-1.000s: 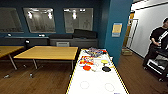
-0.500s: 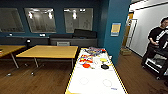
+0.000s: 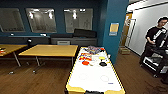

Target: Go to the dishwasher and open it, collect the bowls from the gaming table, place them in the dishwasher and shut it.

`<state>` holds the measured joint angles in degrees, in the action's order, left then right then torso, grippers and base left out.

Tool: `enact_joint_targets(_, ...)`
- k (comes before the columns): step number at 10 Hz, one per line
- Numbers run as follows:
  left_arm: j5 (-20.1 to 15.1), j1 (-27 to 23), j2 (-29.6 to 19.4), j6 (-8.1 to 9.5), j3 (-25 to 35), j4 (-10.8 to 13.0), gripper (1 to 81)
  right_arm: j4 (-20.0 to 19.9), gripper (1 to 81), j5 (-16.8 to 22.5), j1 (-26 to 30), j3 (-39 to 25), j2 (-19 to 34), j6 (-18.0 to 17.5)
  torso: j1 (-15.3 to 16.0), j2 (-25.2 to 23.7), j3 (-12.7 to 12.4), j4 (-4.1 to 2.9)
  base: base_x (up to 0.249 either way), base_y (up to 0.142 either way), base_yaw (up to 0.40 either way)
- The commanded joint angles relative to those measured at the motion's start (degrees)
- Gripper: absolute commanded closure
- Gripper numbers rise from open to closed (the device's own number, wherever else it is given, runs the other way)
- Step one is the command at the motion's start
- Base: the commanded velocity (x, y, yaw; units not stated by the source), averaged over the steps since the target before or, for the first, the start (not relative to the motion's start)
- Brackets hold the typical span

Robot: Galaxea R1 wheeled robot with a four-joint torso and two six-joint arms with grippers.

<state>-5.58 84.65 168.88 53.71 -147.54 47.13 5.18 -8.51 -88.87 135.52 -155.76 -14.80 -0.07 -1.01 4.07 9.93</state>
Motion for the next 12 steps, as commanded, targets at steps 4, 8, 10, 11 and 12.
enact_joint_targets(4,-2.59,-2.51,-0.03,-1.15,0.15,0.42,81.1,0.8,81.1,2.62,2.51,0.52,0.25,0.12,0.07,0.0,0.0,0.0,-0.173,0.0,0.0)
enact_joint_targets(8,-2.59,-2.51,0.15,-1.59,0.06,0.33,81.1,0.8,81.1,2.97,2.68,0.87,0.07,0.12,0.07,0.0,0.0,0.0,-0.173,0.0,0.0)
enact_joint_targets(10,-2.5,-2.52,0.5,-1.59,-0.91,0.33,81.1,0.8,81.1,3.5,2.86,0.87,-0.19,0.12,0.07,0.0,0.0,0.0,-0.173,0.0,0.0)
enact_joint_targets(11,-2.5,-2.52,0.68,-1.59,-0.99,0.33,81.1,0.8,81.1,3.5,2.86,0.96,-0.28,0.12,0.07,0.0,0.0,0.0,-0.173,0.0,0.0)
enact_joint_targets(12,-2.5,-2.6,0.68,-1.59,-0.99,0.33,81.1,0.8,81.1,3.5,2.77,1.05,-0.36,0.12,0.07,0.0,0.0,0.0,-0.164,0.0,0.0)
